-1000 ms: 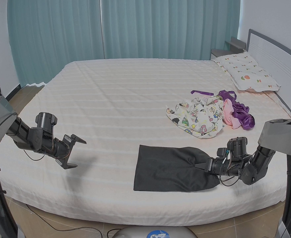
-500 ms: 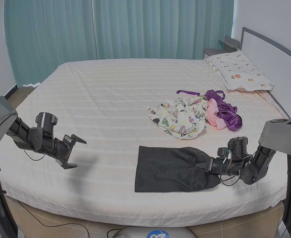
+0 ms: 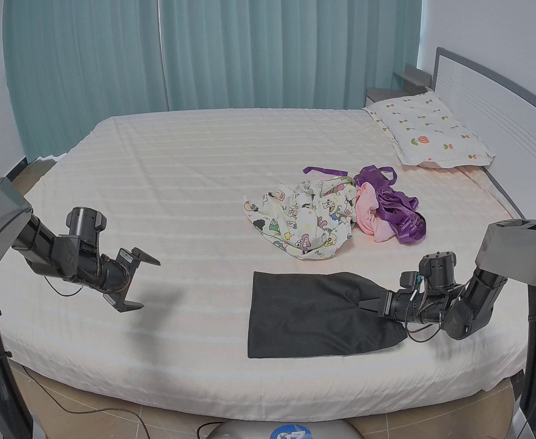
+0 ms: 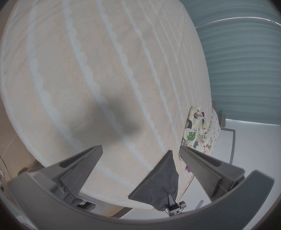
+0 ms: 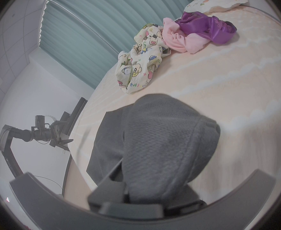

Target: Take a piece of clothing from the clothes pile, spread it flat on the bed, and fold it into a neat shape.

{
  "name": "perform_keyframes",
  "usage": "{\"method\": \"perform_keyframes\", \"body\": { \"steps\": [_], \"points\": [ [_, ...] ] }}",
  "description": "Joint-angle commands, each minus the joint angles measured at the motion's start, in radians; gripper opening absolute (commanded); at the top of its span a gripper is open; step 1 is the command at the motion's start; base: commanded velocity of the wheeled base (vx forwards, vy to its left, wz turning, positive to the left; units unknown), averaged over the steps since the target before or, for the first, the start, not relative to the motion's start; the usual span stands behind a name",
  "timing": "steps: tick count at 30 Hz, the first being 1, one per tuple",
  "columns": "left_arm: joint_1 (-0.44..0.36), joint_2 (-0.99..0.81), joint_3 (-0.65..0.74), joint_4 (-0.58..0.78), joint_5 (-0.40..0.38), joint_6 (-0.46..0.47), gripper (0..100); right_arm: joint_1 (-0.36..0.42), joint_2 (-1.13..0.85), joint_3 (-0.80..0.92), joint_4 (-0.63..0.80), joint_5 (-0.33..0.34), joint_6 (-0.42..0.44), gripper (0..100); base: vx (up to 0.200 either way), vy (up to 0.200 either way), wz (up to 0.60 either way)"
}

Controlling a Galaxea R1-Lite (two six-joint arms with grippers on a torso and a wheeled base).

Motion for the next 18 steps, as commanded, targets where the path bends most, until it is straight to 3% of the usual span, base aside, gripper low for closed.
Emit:
{"method": "perform_keyframes", "body": {
  "steps": [1, 14, 18],
  "points": [
    [0.0, 0.001, 0.0, 0.0, 0.0, 0.0, 100, 0.0, -0.005, 0.006, -0.001, -0.001, 0.001, 100, 0.0, 0.0, 0.0],
    [0.0, 0.003, 0.0, 0.0, 0.0, 0.0, 100, -0.106, -0.031, -0.003, 0.016, -0.016, -0.004, 100, 0.0, 0.0, 0.0],
    [0.0, 0.003, 0.0, 0.0, 0.002, 0.001, 100, -0.118, 0.001, -0.064, 0.024, -0.004, 0.033, 100, 0.0, 0.0, 0.0]
  ]
}}
